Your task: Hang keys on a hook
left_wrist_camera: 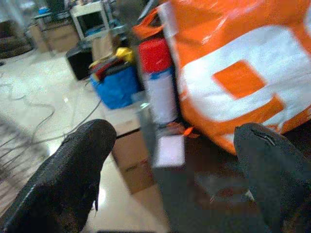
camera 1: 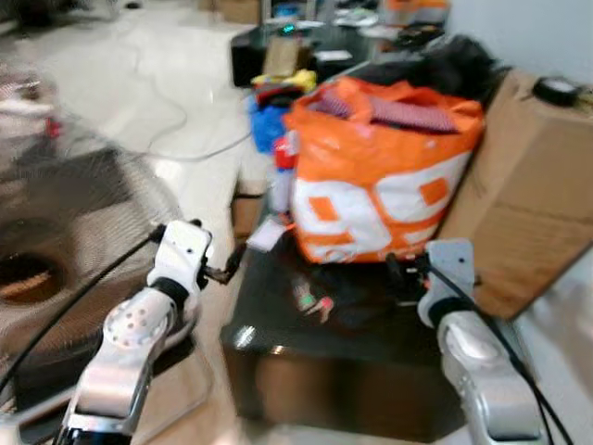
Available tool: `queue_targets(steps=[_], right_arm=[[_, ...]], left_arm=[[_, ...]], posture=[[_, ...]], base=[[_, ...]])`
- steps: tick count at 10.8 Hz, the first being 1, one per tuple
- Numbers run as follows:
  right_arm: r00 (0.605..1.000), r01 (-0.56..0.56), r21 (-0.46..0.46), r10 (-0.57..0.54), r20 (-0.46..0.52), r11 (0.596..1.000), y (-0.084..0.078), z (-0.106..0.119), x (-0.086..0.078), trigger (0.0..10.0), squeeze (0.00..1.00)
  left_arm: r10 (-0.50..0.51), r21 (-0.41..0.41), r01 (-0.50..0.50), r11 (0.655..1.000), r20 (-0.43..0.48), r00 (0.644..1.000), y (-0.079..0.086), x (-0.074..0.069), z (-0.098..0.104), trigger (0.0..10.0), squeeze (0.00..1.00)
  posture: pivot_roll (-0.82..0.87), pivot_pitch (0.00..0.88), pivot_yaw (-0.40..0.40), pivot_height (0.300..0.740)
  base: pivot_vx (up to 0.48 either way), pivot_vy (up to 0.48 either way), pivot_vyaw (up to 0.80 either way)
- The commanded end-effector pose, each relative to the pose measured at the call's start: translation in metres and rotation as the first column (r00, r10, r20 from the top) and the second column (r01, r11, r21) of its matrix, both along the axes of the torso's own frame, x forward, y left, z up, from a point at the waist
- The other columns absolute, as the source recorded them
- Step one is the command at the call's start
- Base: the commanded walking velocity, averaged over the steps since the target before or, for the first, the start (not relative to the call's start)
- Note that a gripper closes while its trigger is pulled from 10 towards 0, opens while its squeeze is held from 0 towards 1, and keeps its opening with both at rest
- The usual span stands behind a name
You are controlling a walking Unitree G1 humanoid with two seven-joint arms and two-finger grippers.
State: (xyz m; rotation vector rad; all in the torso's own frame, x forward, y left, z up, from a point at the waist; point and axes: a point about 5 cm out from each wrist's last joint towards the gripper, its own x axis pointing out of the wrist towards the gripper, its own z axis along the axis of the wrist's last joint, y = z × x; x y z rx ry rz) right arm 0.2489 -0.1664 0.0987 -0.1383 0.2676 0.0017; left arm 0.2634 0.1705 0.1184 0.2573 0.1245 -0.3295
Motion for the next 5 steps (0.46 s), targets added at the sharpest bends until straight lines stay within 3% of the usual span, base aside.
queue_targets(steps=[1, 3, 4, 5], right_arm=[[1.000, 0.013, -0.015, -0.013, -0.008, 1.000, -0.0085, 0.0008, -0.0004, 10.0, 1.00], [0.999, -0.044, -0.056, 0.043, -0.025, 0.997, -0.0077, -0.0001, -0.0001, 10.0, 1.00], [0.999, -0.033, -0.048, 0.032, -0.036, 0.998, -0.0094, -0.0026, -0.0003, 10.0, 1.00], [0.995, -0.085, -0.095, 0.079, -0.064, 0.992, -0.0110, -0.0048, 0.0011, 10.0, 1.00]], left_arm=[[-0.031, -0.004, 0.031, 1.000, 0.007, 1.000, -0.0101, 0.0008, 0.0024, 10.0, 0.00], [-0.034, -0.004, 0.034, 0.999, 0.006, 0.999, -0.0107, 0.0006, 0.0025, 10.0, 0.00], [-0.036, -0.002, 0.036, 0.999, 0.006, 0.999, -0.0112, 0.0007, 0.0023, 10.0, 0.00], [-0.042, -0.001, 0.042, 0.999, 0.003, 0.999, -0.0120, 0.0008, 0.0018, 10.0, 0.00]], posture=[[-0.07, 0.000, -0.038, 0.740], [-0.07, 0.000, -0.039, 0.740], [-0.07, 0.000, -0.040, 0.740], [-0.07, 0.000, -0.036, 0.740]], base=[[0.315, 0.000, 0.00], [0.315, 0.000, 0.80], [0.311, 0.000, 0.00], [0.300, 0.000, 0.00]])
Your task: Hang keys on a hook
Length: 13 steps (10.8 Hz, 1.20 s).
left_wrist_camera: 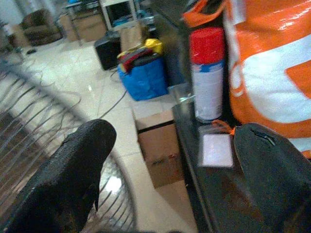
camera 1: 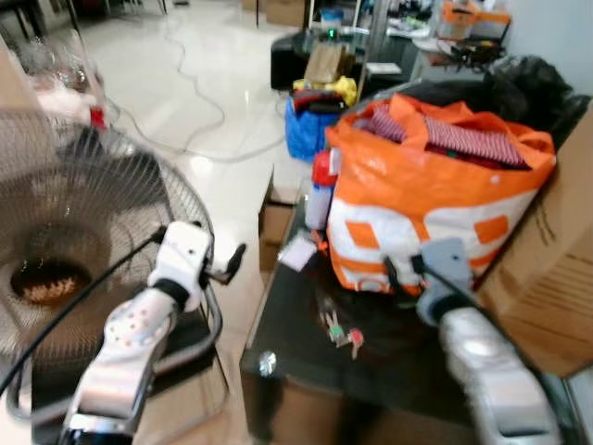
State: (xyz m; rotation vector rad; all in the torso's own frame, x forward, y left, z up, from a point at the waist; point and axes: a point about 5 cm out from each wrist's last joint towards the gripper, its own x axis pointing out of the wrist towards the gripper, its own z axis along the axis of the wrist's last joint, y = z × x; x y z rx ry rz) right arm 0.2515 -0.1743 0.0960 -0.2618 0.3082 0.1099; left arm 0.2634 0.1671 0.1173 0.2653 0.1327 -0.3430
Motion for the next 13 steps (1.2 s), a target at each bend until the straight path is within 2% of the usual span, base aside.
queue_targets(steps=[1, 3, 4, 5, 6, 8, 9, 11, 13], right_arm=[[0.999, -0.017, -0.047, 0.015, -0.044, 0.999, -0.007, -0.005, -0.001, 10.0, 1.00], [0.975, -0.183, -0.148, 0.161, -0.152, 0.972, -0.014, -0.009, 0.000, 10.0, 1.00], [0.950, -0.260, -0.160, 0.222, -0.219, 0.952, -0.014, -0.010, 0.000, 10.0, 1.00], [0.906, -0.329, -0.127, 0.274, -0.324, 0.936, -0.014, -0.017, -0.002, 10.0, 0.03], [0.857, -0.389, -0.096, 0.322, -0.403, 0.916, -0.011, -0.024, -0.003, 10.0, 0.00], [0.811, -0.440, -0.113, 0.341, -0.475, 0.891, -0.001, -0.040, 0.006, 10.0, 0.00], [0.771, -0.493, -0.116, 0.371, -0.519, 0.862, 0.012, -0.055, 0.011, 10.0, 0.00], [0.721, -0.539, -0.096, 0.399, -0.566, 0.837, 0.027, -0.079, 0.007, 10.0, 0.00], [0.689, -0.540, -0.063, 0.398, -0.606, 0.839, 0.036, -0.100, 0.001, 10.0, 0.00]], left_arm=[[-0.047, -0.010, 0.047, 0.999, 0.000, 0.999, -0.011, 0.000, 0.001, 10.0, 0.00], [-0.149, 0.009, 0.150, 0.989, -0.052, 0.987, -0.018, -0.004, -0.004, 10.0, 0.00], [-0.194, 0.014, 0.196, 0.980, -0.084, 0.977, -0.020, -0.007, -0.009, 10.0, 0.00], [-0.254, 0.012, 0.257, 0.966, -0.133, 0.958, -0.024, -0.011, -0.017, 10.0, 0.00], [-0.344, -0.001, 0.352, 0.936, -0.212, 0.915, -0.030, -0.019, -0.026, 10.0, 0.00], [-0.425, -0.041, 0.434, 0.900, -0.303, 0.853, -0.035, -0.031, -0.041, 10.0, 0.00], [-0.468, -0.015, 0.498, 0.867, -0.367, 0.804, -0.034, -0.038, -0.053, 10.0, 0.00], [-0.501, -0.016, 0.544, 0.839, -0.412, 0.761, -0.033, -0.046, -0.055, 10.0, 0.00], [-0.511, -0.023, 0.557, 0.830, -0.429, 0.745, -0.030, -0.054, -0.056, 10.0, 0.00]], posture=[[-0.07, 0.000, -0.036, 0.740], [-0.09, 0.000, -0.030, 0.740], [-0.11, 0.000, -0.028, 0.740], [-0.13, 0.000, -0.027, 0.740], [-0.15, 0.000, -0.028, 0.740], [-0.16, 0.000, -0.044, 0.740], [-0.16, 0.000, -0.046, 0.740], [-0.15, 0.000, -0.051, 0.740], [-0.15, 0.000, -0.051, 0.740]], base=[[0.000, 0.000, 0.00], [0.000, 0.000, 0.00], [0.000, 0.000, 0.00], [0.000, 0.000, 0.00], [0.000, 0.000, 0.00], [0.000, 0.000, 0.00], [0.000, 0.000, 0.00], [0.000, 0.000, 0.00], [0.000, 0.000, 0.00]])
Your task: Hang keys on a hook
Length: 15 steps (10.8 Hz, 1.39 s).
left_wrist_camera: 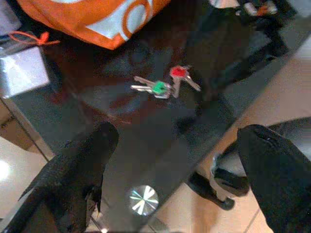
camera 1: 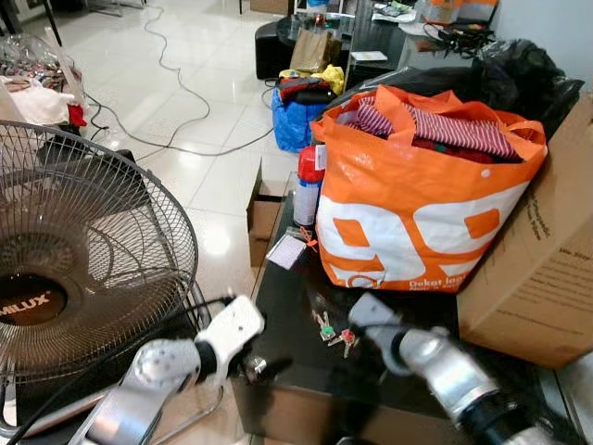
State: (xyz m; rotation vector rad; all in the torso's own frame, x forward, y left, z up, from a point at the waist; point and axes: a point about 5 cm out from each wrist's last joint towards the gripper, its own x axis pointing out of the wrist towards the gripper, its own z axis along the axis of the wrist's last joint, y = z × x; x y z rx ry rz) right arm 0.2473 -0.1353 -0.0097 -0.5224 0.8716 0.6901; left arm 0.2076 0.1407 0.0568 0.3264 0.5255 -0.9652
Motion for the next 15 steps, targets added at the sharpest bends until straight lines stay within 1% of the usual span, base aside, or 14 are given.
queue_targets(steps=[1, 2, 3, 4, 5, 7, 11, 15], right_arm=[[0.999, 0.008, -0.007, -0.008, 0.047, 1.000, 0.000, 0.001, 0.005, 10.0, 0.00], [0.997, 0.066, 0.000, -0.066, 0.049, 0.998, 0.000, -0.003, 0.006, 8.5, 0.00], [0.991, 0.119, 0.038, -0.121, 0.049, 0.992, 0.003, -0.006, 0.009, 1.6, 0.00], [0.990, 0.130, 0.062, -0.134, 0.054, 0.990, 0.006, -0.007, 0.010, 0.0, 0.00], [0.989, 0.127, 0.070, -0.132, 0.067, 0.989, 0.009, -0.009, 0.012, 0.0, 0.00], [0.987, 0.125, 0.031, -0.128, 0.096, 0.992, 0.011, -0.013, 0.014, 0.0, 0.00], [0.983, 0.154, 0.009, -0.154, 0.100, 0.988, 0.008, -0.020, 0.014, 0.0, 0.00], [0.989, 0.129, -0.010, -0.128, 0.077, 0.992, 0.008, -0.023, 0.013, 0.0, 0.00]], left_arm=[[-0.023, -0.005, 0.023, 1.000, 0.006, 1.000, -0.003, -0.003, 0.003, 10.0, 0.00], [-0.025, -0.003, 0.025, 1.000, 0.005, 1.000, -0.003, -0.003, 0.002, 10.0, 0.00], [-0.024, -0.003, 0.024, 1.000, 0.008, 1.000, -0.004, -0.003, 0.003, 10.0, 0.00], [-0.025, -0.004, 0.025, 1.000, 0.009, 1.000, -0.004, -0.004, 0.004, 10.0, 0.00], [-0.027, -0.005, 0.027, 1.000, 0.010, 1.000, -0.004, -0.004, 0.005, 10.0, 0.00], [-0.027, -0.004, 0.027, 1.000, 0.010, 1.000, -0.003, -0.006, 0.006, 10.0, 0.00], [-0.026, -0.002, 0.026, 1.000, 0.000, 1.000, -0.003, -0.009, 0.007, 10.0, 0.00], [-0.033, -0.005, 0.033, 0.999, -0.004, 0.999, -0.004, -0.009, 0.008, 10.0, 0.00]], posture=[[-0.15, 0.000, -0.053, 0.740], [-0.15, 0.000, -0.054, 0.740], [-0.15, 0.000, -0.055, 0.740], [-0.15, 0.000, -0.055, 0.740], [-0.15, 0.000, -0.059, 0.740], [-0.14, 0.000, -0.061, 0.740], [-0.14, 0.000, -0.062, 0.740], [-0.14, 0.000, -0.059, 0.740]], base=[[0.000, 0.000, 0.00], [0.000, 0.000, 0.00], [0.000, 0.000, 0.00], [0.000, 0.000, 0.00], [0.000, 0.000, 0.00], [0.000, 0.000, 0.00], [0.000, 0.000, 0.00], [0.000, 0.000, 0.00]])
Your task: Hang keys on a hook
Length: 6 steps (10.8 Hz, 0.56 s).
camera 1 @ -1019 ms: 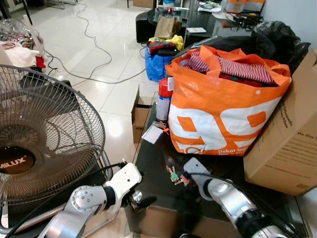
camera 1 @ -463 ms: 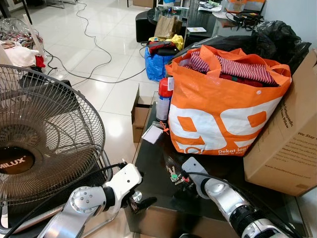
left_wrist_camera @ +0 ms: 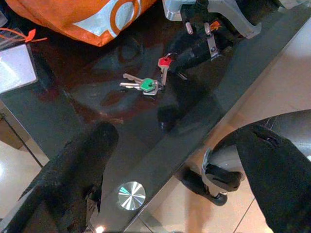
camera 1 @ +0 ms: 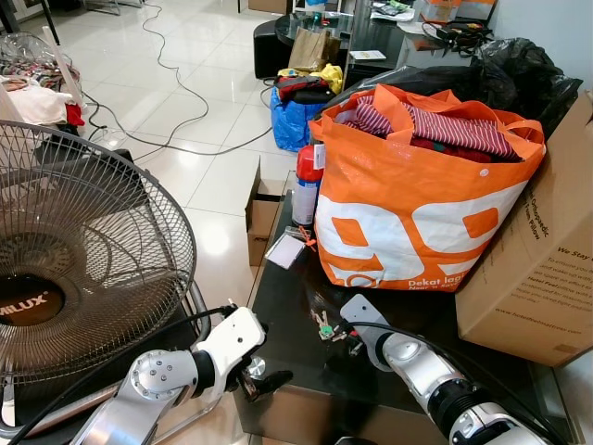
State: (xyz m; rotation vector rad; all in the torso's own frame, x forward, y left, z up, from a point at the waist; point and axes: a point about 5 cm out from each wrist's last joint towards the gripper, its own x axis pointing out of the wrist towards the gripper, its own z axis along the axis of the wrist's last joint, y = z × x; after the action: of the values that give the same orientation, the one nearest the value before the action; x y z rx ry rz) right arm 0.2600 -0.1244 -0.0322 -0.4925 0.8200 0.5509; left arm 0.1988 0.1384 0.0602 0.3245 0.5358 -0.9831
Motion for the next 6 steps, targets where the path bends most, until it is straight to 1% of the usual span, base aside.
queue_targets(steps=[1, 6], right_arm=[[1.000, 0.006, -0.010, -0.006, -0.013, 1.000, -0.0040, -0.0010, 0.0000, 0.0, 0.00], [1.000, -0.001, -0.010, 0.001, -0.019, 1.000, -0.0082, -0.0008, 0.0008, 0.0, 0.00]], left_arm=[[-0.020, -0.006, 0.020, 1.000, 0.010, 1.000, -0.0028, 0.0009, 0.0044, 10.0, 0.00], [-0.026, -0.014, 0.026, 1.000, 0.015, 1.000, -0.0061, 0.0026, 0.0046, 10.0, 0.00]], posture=[[-0.15, 0.000, -0.055, 0.740], [-0.15, 0.000, -0.055, 0.740]], base=[[0.000, 0.000, 0.00], [0.000, 0.000, 0.00]])
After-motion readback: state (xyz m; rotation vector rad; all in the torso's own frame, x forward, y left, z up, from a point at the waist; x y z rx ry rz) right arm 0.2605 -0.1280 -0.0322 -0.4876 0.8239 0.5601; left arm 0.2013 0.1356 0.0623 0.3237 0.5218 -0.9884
